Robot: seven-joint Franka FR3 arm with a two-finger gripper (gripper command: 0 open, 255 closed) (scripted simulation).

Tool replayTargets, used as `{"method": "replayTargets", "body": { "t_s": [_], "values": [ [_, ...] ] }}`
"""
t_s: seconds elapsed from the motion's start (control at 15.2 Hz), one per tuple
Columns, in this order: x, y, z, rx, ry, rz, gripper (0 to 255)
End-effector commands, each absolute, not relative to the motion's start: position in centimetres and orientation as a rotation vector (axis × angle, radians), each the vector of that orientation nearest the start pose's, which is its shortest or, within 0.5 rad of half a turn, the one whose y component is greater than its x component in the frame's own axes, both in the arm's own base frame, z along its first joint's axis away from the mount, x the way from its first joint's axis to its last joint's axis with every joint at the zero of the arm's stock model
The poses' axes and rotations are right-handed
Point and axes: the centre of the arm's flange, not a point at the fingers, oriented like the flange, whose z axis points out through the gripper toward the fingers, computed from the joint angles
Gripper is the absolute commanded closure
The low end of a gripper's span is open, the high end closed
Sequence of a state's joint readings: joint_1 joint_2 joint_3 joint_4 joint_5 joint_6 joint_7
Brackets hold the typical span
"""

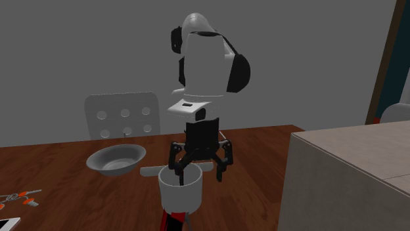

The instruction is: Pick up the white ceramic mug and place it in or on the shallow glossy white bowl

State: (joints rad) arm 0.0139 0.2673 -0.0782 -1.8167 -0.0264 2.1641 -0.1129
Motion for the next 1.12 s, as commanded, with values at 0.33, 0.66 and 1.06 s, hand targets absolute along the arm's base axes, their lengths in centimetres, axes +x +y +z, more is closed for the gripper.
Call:
{"method": "replayTargets", "body": {
  "t_s": [0.33, 0.66, 1.06],
  "values": [
    [63.34, -3.85, 39.34, -3.187, -0.105, -0.123, 0],
    [63.34, -3.85, 39.34, -3.187, -0.105, -0.123, 255],
    [63.34, -3.85, 39.34, -3.187, -0.105, -0.123, 255]
  ]
}}
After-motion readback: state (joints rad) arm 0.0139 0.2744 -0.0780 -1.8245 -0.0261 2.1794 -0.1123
